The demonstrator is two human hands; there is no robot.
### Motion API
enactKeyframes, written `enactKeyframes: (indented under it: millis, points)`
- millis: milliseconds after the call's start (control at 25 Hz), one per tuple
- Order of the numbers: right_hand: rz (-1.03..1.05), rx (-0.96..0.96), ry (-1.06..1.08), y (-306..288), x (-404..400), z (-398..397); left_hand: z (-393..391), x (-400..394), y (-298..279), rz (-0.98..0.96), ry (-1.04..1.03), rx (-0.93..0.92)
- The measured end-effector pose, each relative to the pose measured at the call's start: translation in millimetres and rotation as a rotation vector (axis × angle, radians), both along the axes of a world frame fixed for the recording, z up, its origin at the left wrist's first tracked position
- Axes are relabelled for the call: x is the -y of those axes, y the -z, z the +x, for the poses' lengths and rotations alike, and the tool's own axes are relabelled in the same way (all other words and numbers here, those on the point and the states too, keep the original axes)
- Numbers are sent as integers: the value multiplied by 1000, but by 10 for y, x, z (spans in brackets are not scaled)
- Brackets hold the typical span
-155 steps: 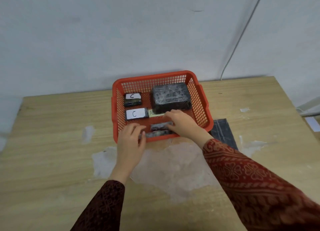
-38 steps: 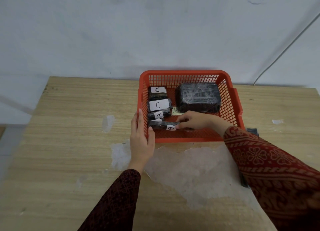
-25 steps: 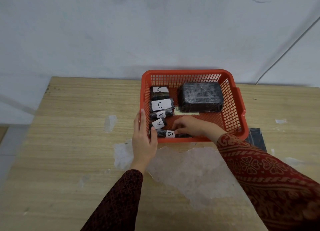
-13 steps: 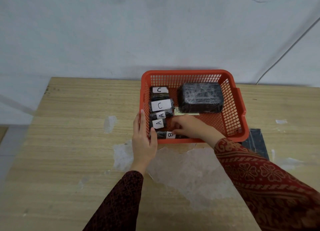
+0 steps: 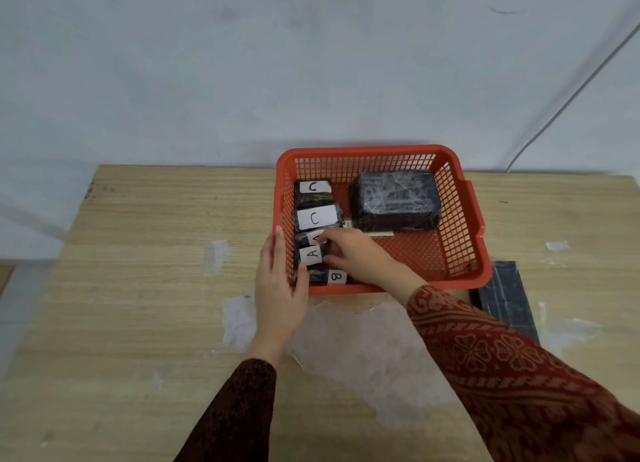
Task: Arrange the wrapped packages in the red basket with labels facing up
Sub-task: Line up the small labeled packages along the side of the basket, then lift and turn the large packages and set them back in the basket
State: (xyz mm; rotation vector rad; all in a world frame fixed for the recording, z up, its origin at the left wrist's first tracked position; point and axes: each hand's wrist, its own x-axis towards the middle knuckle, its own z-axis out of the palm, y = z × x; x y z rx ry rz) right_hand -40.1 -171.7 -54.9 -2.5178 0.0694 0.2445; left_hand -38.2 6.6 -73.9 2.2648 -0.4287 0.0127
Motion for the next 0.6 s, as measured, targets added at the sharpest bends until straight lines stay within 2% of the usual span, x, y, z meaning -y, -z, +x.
enactKeyframes:
  millis: [80, 200, 320, 360, 480, 600]
  points:
    - [57, 131, 138, -67, 198, -144, 8, 33, -87, 52, -60, 67]
    - [3, 331, 445, -88, 603, -355, 158, 315, -302, -26, -48, 143]
    - [33, 305, 651, -50, 1012, -466, 412, 792, -399, 70, 69, 261]
    - [56, 279, 652, -26, 1110, -472, 491, 955, -389, 63, 110, 204]
    - [150, 158, 638, 67, 1213, -463, 614, 1352, -237, 89, 244, -173]
    - [277, 70, 700, 103, 1180, -419, 603, 1557, -62, 168, 309, -359]
